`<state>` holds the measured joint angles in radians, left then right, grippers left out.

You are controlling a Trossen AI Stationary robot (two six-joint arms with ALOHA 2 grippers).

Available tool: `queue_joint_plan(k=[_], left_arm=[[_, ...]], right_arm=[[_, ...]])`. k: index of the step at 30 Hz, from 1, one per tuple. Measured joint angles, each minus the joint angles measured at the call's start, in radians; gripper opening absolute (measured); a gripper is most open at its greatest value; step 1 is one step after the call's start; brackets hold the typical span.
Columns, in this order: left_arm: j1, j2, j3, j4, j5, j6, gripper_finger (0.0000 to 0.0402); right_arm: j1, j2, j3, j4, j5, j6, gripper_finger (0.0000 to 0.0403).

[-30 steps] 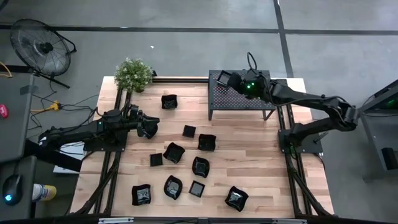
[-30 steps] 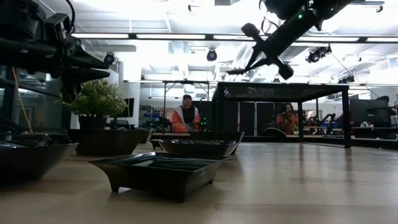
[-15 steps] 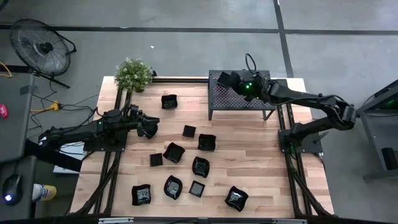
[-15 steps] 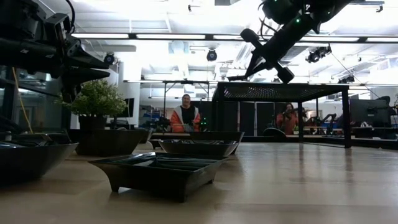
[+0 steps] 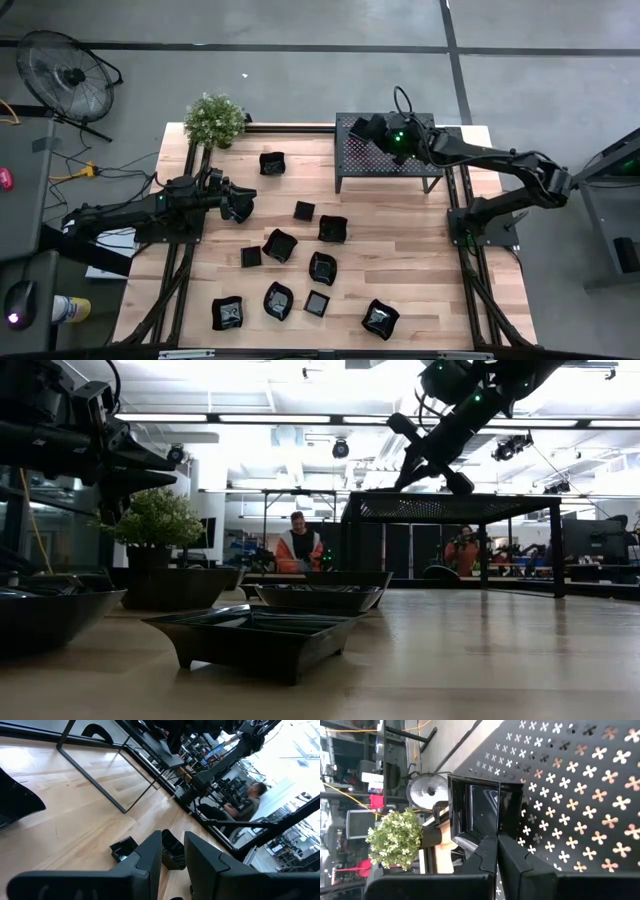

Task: Pick & Place Mini shaped plates
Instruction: Stack the black square plate on top of the black square plate on the shelf

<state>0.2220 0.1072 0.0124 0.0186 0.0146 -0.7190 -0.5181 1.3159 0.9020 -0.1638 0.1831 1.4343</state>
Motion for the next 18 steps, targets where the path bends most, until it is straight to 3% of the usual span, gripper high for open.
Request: queue_joint_plan(k=[18], left_arm=[[0.000, 0.000, 0.000, 0.000, 0.000, 0.000, 0.0081]], right_arm=[[-0.015, 0.014, 0.000, 0.004, -0.045, 0.029, 0.0000]])
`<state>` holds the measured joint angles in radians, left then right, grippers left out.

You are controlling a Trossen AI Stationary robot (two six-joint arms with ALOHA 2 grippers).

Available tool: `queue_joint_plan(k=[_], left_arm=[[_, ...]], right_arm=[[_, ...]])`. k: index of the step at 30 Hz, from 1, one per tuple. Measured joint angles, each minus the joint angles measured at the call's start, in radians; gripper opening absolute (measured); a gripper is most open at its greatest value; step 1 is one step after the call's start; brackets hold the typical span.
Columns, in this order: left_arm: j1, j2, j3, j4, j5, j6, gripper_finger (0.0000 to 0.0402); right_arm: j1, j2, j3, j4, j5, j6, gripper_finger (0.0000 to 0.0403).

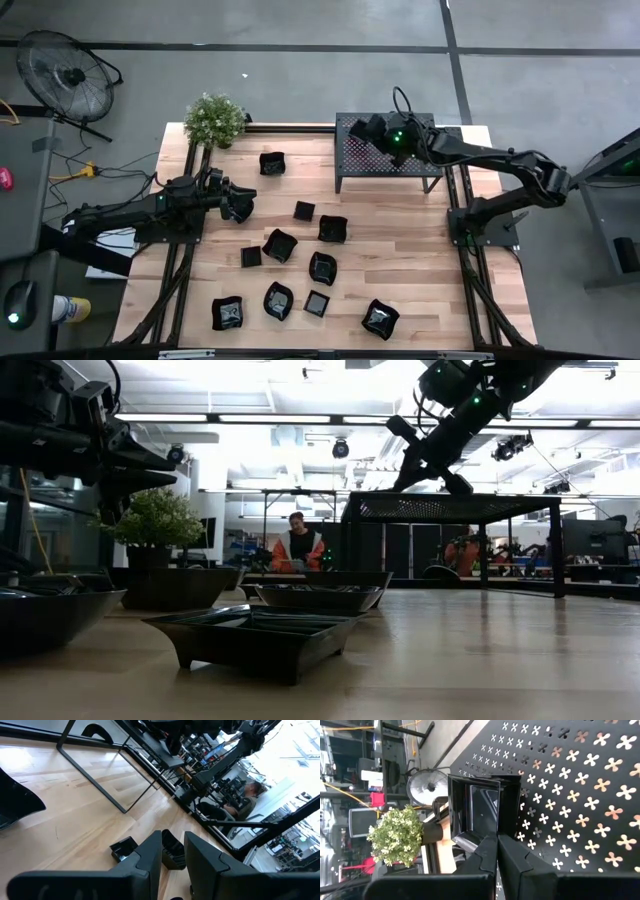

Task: Pick & Place Mini shaped plates
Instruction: Stack the black square plate on top of the black square plate on the shelf

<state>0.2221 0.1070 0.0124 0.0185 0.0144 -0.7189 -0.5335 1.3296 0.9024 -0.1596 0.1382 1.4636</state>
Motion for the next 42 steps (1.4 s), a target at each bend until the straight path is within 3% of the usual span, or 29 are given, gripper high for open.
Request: queue_joint_plan(k=[5, 42], left_arm=[[0.000, 0.000, 0.000, 0.000, 0.000, 0.000, 0.0081], [0.000, 0.000, 0.000, 0.000, 0.000, 0.000, 0.0081]], right_arm=[[-0.011, 0.000, 0.000, 0.002, -0.044, -0.015, 0.0000], [-0.036, 0.001, 0.000, 0.026, -0.072, -0.023, 0.0001]])
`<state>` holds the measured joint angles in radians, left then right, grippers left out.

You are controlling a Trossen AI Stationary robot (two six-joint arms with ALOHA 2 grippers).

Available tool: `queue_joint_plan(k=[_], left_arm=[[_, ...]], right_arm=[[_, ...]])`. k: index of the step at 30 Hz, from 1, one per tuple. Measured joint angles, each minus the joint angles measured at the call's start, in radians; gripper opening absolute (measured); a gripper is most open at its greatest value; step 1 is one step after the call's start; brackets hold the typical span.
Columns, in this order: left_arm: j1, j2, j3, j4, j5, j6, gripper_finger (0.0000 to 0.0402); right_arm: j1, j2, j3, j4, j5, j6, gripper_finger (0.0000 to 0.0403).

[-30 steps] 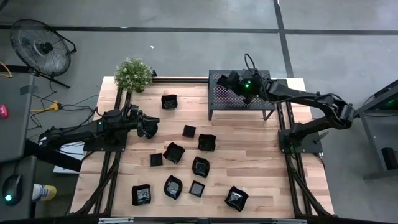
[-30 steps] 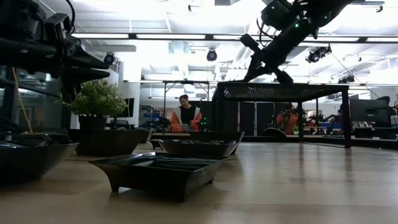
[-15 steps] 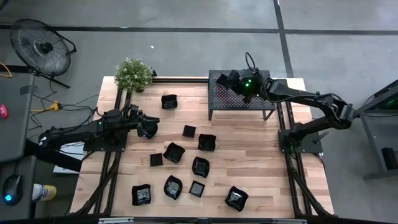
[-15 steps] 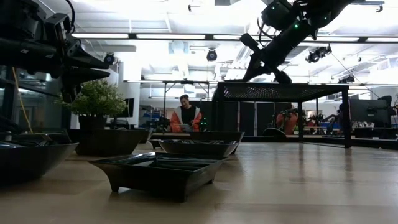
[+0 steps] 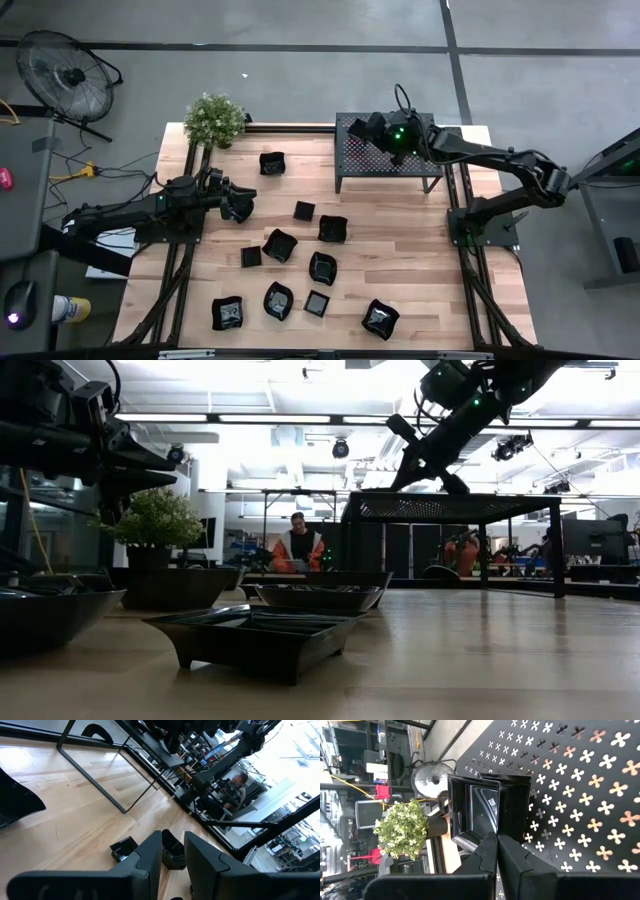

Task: Pick & Place Mini shaped plates
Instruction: Stack the black square plate on top of the black square plate on the shelf

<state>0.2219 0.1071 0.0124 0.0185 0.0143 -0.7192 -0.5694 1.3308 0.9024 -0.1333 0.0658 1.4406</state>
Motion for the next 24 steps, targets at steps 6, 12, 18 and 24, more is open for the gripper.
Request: queue_joint_plan(k=[6, 12, 18, 24], left_arm=[[0.000, 0.000, 0.000, 0.000, 0.000, 0.000, 0.0081], [0.000, 0.000, 0.000, 0.000, 0.000, 0.000, 0.0081], [0.000, 0.000, 0.000, 0.000, 0.000, 0.000, 0.0081], [0.000, 0.000, 0.000, 0.000, 0.000, 0.000, 0.0081]], right_arm=[[-0.002, 0.000, 0.000, 0.000, -0.006, 0.000, 0.0001], [-0.002, 0.000, 0.000, 0.000, -0.010, -0.001, 0.0001], [-0.002, 0.000, 0.000, 0.000, -0.010, -0.006, 0.0001], [-0.002, 0.000, 0.000, -0.002, -0.008, -0.008, 0.0031]])
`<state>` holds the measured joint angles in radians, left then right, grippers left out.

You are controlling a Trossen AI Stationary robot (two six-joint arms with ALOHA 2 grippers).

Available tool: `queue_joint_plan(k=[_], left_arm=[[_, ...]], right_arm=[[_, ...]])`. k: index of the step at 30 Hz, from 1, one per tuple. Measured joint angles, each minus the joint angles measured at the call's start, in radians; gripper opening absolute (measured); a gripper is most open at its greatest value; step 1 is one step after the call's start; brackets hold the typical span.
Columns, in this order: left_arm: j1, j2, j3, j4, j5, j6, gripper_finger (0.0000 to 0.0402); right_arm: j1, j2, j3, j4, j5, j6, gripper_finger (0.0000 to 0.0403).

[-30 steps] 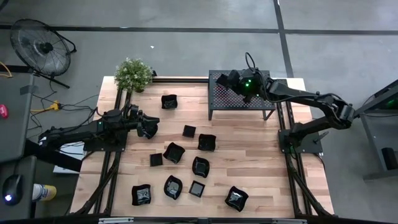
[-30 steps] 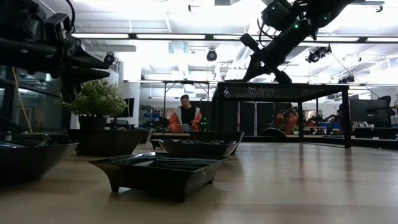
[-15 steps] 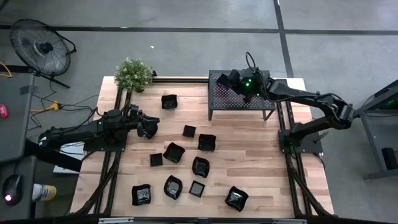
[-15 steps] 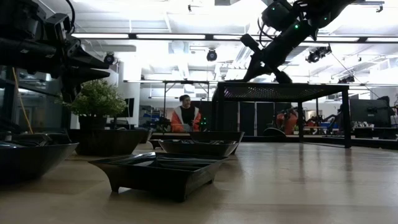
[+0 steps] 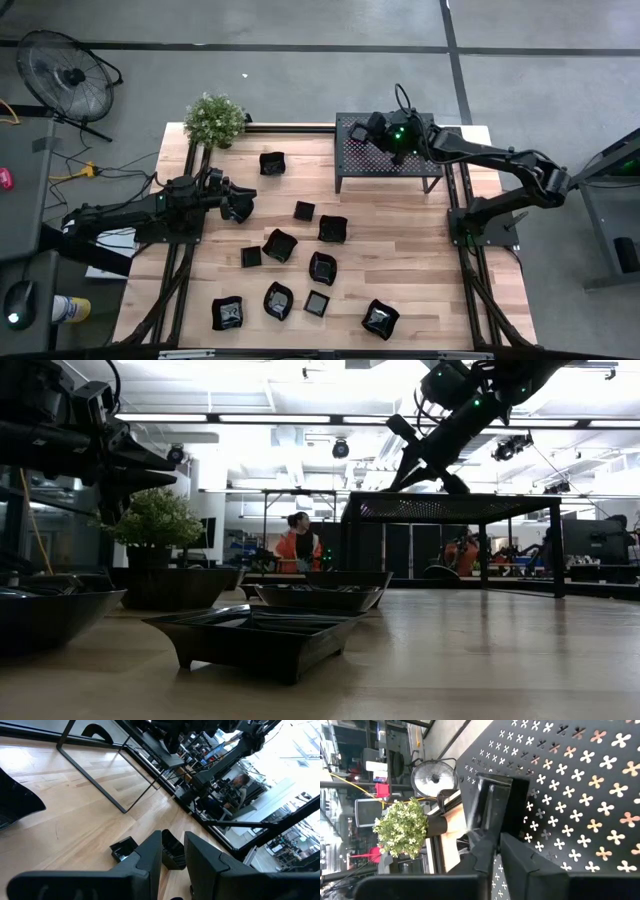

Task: Pick & Place Mini shaped plates
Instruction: Stack the black square plate on top of the black square plate on the shelf, then put the black distorted square plate on the shelf

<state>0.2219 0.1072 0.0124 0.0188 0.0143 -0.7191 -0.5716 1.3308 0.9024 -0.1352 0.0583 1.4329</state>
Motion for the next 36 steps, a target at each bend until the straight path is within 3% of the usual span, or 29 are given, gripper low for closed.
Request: queue_joint_plan(k=[6, 11, 23, 36], left_arm=[[0.000, 0.000, 0.000, 0.000, 0.000, 0.000, 0.0081], [0.000, 0.000, 0.000, 0.000, 0.000, 0.000, 0.0081], [0.000, 0.000, 0.000, 0.000, 0.000, 0.000, 0.0081], [0.000, 0.000, 0.000, 0.000, 0.000, 0.000, 0.0081]], right_arm=[[0.000, 0.000, 0.000, -0.003, 0.001, 0.004, 0.0085], [0.000, 0.000, 0.000, 0.005, -0.013, 0.000, 0.0105], [0.020, -0.039, 0.000, 0.011, -0.067, -0.077, 0.0108], [0.116, -0.124, 0.000, -0.023, -0.144, -0.205, 0.0108]])
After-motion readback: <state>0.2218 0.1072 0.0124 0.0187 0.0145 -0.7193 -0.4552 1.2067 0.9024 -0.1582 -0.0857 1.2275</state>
